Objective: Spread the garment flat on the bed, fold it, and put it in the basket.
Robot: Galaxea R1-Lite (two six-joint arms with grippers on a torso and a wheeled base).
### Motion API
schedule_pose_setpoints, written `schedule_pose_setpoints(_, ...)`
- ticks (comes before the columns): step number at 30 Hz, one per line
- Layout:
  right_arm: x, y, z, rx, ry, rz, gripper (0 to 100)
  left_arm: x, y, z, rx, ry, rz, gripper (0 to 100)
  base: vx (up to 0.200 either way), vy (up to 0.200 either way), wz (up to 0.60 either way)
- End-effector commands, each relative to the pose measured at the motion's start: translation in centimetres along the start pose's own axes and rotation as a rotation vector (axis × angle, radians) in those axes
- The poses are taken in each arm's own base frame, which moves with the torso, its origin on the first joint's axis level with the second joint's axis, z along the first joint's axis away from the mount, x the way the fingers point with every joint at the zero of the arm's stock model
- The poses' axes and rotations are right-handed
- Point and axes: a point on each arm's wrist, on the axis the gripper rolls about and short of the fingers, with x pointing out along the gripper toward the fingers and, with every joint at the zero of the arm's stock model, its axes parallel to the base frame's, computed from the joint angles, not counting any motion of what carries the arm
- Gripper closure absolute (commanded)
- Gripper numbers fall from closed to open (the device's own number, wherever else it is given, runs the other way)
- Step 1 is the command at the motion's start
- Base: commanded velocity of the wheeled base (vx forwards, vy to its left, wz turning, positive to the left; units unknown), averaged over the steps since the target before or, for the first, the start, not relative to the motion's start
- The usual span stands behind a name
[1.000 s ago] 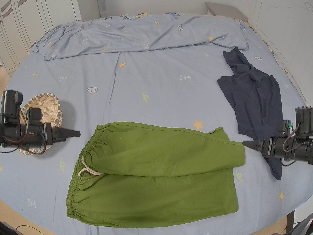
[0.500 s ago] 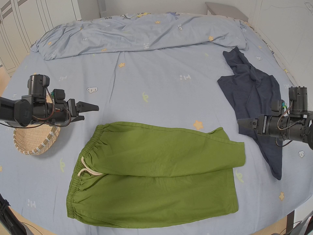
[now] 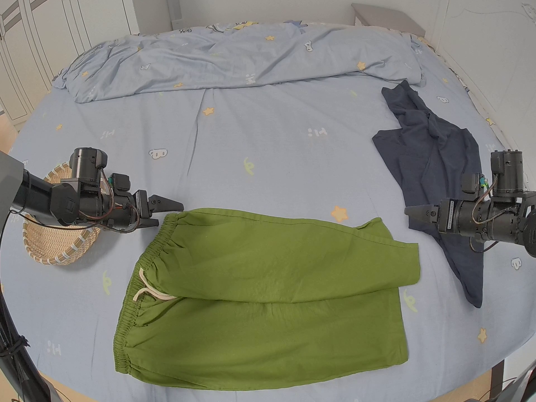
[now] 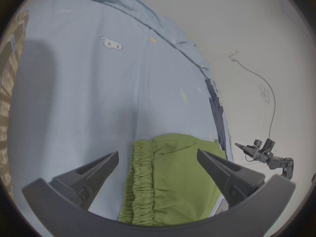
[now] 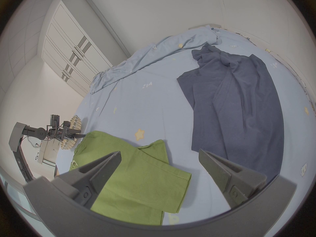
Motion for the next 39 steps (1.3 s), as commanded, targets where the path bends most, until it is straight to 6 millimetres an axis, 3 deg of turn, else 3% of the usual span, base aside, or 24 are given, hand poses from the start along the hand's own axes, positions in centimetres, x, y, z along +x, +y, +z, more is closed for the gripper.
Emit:
schedule_pose_setpoints(1,0.1,0.0,-0.1,0.000,0.003,0.002,0,1.2,0.4,-0.6,-0.012,0.031,0.000,0,0.000,0.000,0.00)
schedule_pose_setpoints(11,0.2,0.0,-0.1,0.001,0.006,0.000,0,1.9,1.0,-0.9,-0.023,0.045,0.002,0,0.000,0.000,0.00)
schedule_pose_setpoints(12,0.2,0.0,-0.1,0.001,0.005,-0.001,0,1.9,1.0,-0.9,-0.023,0.045,0.002,100,0.000,0.000,0.00)
schedule_pose_setpoints(31,0.3,-0.3,-0.8,0.015,0.031,-0.007,0,0.5,0.5,-0.2,-0.005,0.007,0.004,100,0.000,0.000,0.00)
schedule_pose_setpoints(33,0.0,-1.8,-1.8,0.065,0.058,-0.050,0,0.0,0.2,-0.2,-0.005,0.002,0.004,100,0.000,0.000,0.00)
schedule_pose_setpoints(39,0.8,-3.8,-3.0,0.206,0.123,-0.009,0,-0.2,0.2,-0.3,0.000,-0.002,0.007,100,0.000,0.000,0.00)
